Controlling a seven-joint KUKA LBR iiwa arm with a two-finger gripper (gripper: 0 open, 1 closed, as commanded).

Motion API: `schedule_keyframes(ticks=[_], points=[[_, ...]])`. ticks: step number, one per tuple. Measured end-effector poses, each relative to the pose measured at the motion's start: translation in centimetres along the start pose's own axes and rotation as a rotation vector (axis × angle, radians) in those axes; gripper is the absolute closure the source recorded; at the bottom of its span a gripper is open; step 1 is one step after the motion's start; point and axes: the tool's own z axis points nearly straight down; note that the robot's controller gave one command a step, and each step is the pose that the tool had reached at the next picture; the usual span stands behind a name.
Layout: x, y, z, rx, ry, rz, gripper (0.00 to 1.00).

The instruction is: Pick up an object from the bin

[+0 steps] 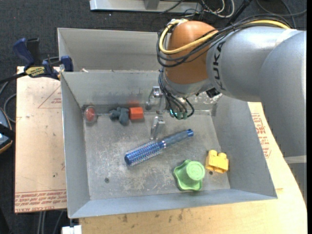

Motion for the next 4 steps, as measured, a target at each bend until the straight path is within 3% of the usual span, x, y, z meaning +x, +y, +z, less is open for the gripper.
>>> schedule_keyframes(ticks=[1,2,3,4], points=[[4.1,-2.0,6.9,0.002,-0.018,-0.428,0.00],[4.2,-4.2,4.4,0.002,-0.012,-0.348,0.00],[1.3,-2.6,1.1,0.003,-0.014,-0.689,0.00],[1.2,-1.7,6.9,0.005,-0.013,-0.840,0.00]])
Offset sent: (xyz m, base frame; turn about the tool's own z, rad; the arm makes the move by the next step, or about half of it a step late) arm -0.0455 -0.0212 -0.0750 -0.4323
